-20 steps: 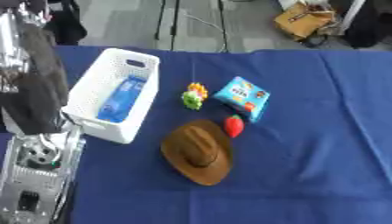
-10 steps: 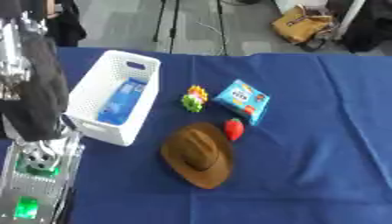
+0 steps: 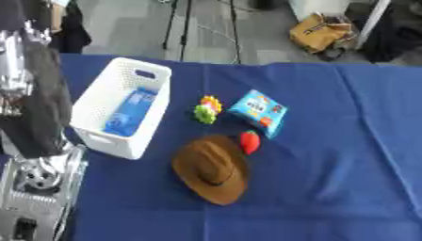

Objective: Pick up objects on the table and place them in the box.

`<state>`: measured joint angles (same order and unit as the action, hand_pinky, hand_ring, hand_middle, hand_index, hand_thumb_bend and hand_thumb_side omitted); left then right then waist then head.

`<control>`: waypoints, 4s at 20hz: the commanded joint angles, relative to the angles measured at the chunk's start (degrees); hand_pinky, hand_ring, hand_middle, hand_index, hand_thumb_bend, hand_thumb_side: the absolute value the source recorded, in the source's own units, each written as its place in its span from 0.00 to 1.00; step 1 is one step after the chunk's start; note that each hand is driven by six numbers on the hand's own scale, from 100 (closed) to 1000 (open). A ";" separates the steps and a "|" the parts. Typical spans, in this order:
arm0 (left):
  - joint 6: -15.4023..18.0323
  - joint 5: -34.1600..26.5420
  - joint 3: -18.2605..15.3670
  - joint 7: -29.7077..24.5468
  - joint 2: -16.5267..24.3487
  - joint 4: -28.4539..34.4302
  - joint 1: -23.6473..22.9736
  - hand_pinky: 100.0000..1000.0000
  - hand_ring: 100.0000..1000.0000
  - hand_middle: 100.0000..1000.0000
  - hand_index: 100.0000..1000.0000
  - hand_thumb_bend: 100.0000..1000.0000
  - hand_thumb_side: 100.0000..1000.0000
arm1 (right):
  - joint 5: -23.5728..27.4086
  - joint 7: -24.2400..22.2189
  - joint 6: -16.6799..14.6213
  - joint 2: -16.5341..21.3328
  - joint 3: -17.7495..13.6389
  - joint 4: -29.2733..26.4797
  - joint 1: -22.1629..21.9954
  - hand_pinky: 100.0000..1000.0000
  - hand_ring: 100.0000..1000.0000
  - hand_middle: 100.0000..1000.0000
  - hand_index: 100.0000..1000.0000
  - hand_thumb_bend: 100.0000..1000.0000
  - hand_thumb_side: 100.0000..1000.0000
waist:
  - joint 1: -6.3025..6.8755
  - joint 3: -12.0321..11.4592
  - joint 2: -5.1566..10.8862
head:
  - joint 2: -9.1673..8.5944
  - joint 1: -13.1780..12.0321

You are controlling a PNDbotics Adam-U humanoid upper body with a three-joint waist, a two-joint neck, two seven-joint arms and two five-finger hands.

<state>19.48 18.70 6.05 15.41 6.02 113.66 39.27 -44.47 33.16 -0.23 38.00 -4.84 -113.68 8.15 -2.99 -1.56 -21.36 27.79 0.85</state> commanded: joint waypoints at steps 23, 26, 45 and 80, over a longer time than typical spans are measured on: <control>-0.23 -1.75 1.79 -2.61 -0.46 0.93 -0.64 0.89 0.89 0.90 0.88 0.00 1.00 | 1.76 -30.70 1.52 22.50 14.67 -0.91 7.60 0.83 0.89 0.83 0.93 0.11 1.00 | -1.39 -1.87 2.84 | -0.09 2.11; -0.27 -2.07 2.03 -3.05 -0.71 0.93 -0.88 0.89 0.89 0.89 0.88 0.00 1.00 | 2.63 -33.17 2.67 22.14 16.20 -0.91 10.45 0.83 0.89 0.86 0.94 0.14 1.00 | -1.49 -2.11 3.14 | 0.20 2.56; -0.47 -2.87 2.57 -4.24 -0.92 0.93 -1.64 0.89 0.89 0.87 0.87 0.00 1.00 | -7.03 -53.39 16.61 11.65 24.68 -0.91 27.10 0.77 0.84 0.83 0.97 0.11 1.00 | -1.95 -2.66 3.78 | 0.92 3.84; -0.77 -4.04 3.28 -5.50 -1.25 0.93 -2.76 0.89 0.88 0.85 0.84 0.00 1.00 | -2.34 -66.94 26.51 -1.68 29.88 -0.91 37.68 0.80 0.93 0.87 1.00 0.32 1.00 | -2.83 -4.28 4.64 | 2.62 5.02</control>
<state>18.65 14.90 9.06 10.13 4.70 113.66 35.96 -45.94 -33.43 25.72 36.01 25.71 -113.69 44.85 -6.08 -5.86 -17.98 30.12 5.74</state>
